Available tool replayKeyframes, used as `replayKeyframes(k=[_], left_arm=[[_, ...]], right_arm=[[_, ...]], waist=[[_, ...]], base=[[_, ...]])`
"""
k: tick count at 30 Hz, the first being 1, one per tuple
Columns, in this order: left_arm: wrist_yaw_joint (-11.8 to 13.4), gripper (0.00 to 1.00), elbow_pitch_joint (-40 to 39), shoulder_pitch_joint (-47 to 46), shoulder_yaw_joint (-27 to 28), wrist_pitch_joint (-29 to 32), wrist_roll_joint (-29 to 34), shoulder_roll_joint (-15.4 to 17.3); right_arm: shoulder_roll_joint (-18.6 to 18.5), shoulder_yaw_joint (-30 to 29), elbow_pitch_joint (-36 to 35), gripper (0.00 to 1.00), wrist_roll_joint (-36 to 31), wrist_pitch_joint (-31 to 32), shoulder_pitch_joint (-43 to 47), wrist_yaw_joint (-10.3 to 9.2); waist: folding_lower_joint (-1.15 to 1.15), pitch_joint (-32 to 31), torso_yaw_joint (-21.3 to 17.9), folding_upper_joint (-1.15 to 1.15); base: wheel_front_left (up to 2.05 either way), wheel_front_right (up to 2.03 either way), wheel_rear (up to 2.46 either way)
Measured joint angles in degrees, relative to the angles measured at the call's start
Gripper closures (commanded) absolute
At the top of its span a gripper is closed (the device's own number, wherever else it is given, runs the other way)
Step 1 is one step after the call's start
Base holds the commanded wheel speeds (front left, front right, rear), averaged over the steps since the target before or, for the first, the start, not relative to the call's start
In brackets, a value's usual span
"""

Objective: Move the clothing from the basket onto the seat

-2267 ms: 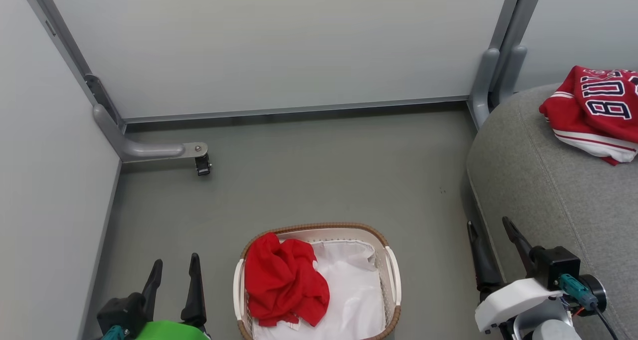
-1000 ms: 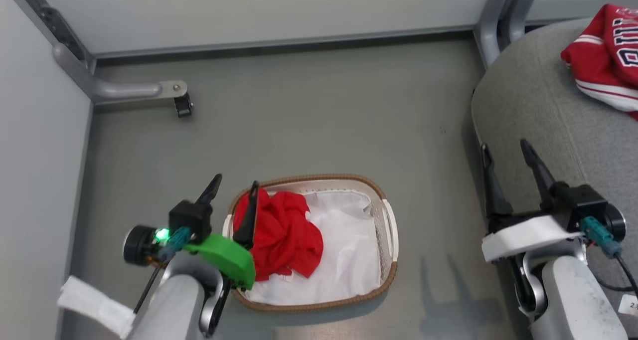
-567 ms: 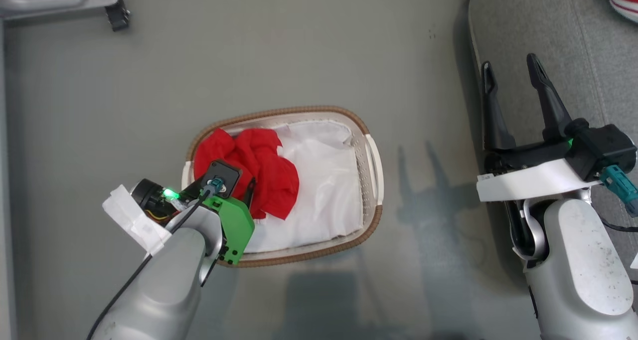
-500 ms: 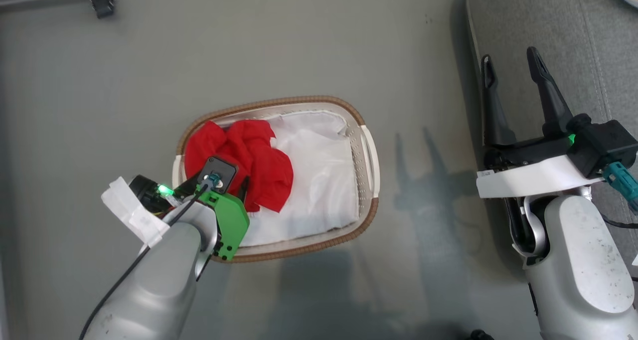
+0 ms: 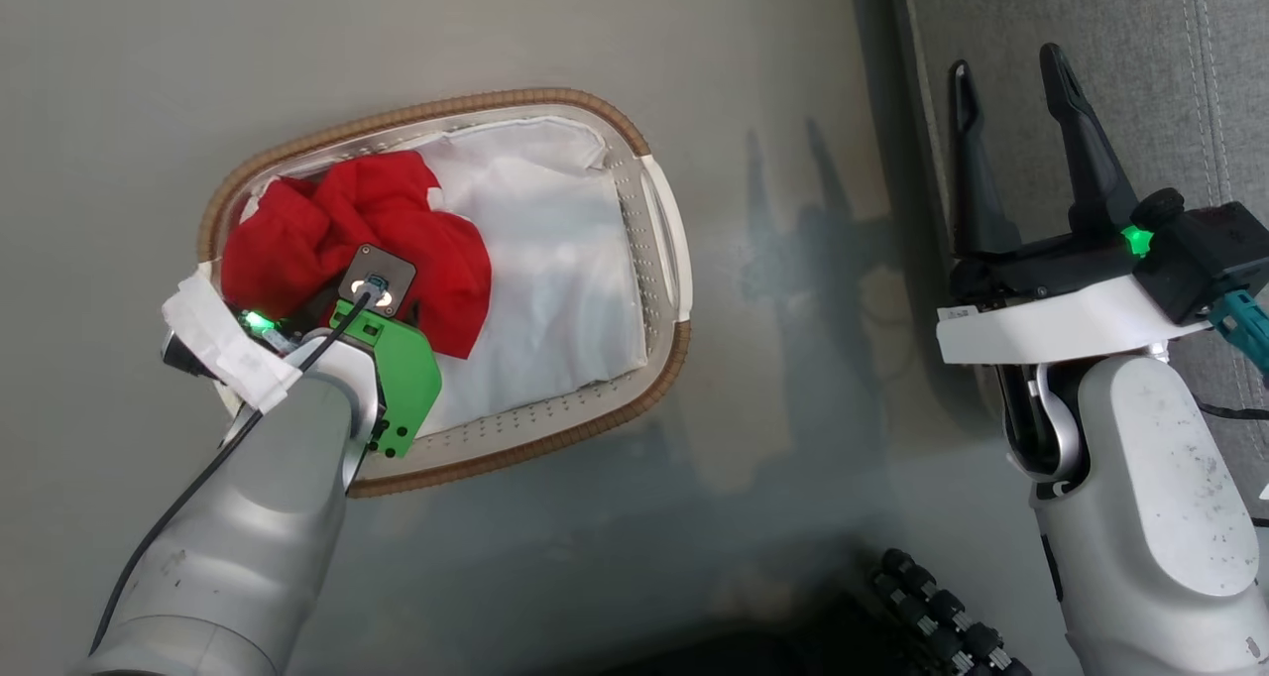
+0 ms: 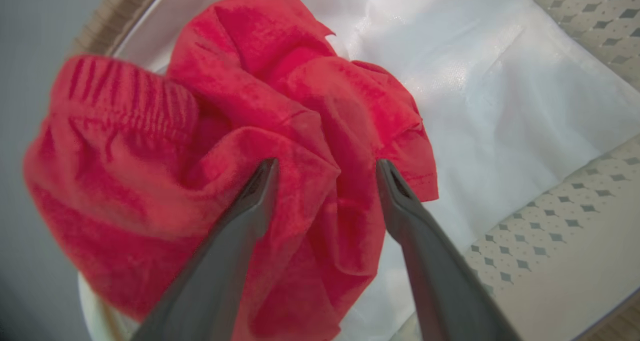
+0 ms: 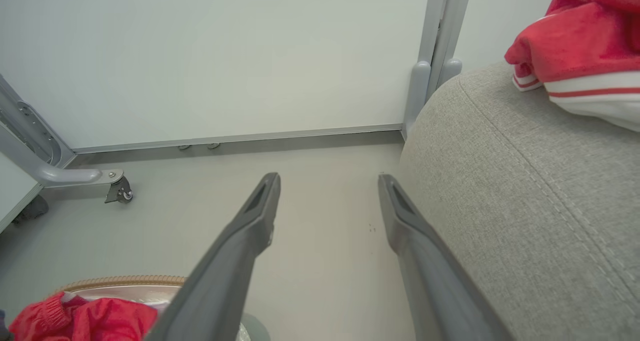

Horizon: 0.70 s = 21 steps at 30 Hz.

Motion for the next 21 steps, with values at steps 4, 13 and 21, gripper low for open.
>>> replayKeyframes(k=[4, 13, 21], left_arm=[[1.2, 0.00, 2.1, -1.5, -0.3, 0.3, 0.4, 0.1], [4.1, 0.30, 5.1, -3.4, -1.0, 1.1, 0.6, 0.2], [4.7, 1.00, 6.2, -4.0, -2.2, 1.0, 0.8, 0.2]], right_arm=[[0.0, 0.4, -0.2, 0.00, 0.4, 0.0, -0.3, 0.00], [0.0, 1.2, -0.5, 0.00, 1.5, 0.0, -1.1, 0.00], [0.0, 1.7, -0.5, 0.00, 2.1, 0.0, -1.4, 0.00]], waist=[[0.00, 1.8, -1.2, 0.00], [0.00, 4.1, -2.7, 0.00], [0.00, 4.7, -3.2, 0.00]], base=[[0.00, 0.00, 0.00], [0.00, 0.00, 0.00], [0.00, 0.00, 0.00]])
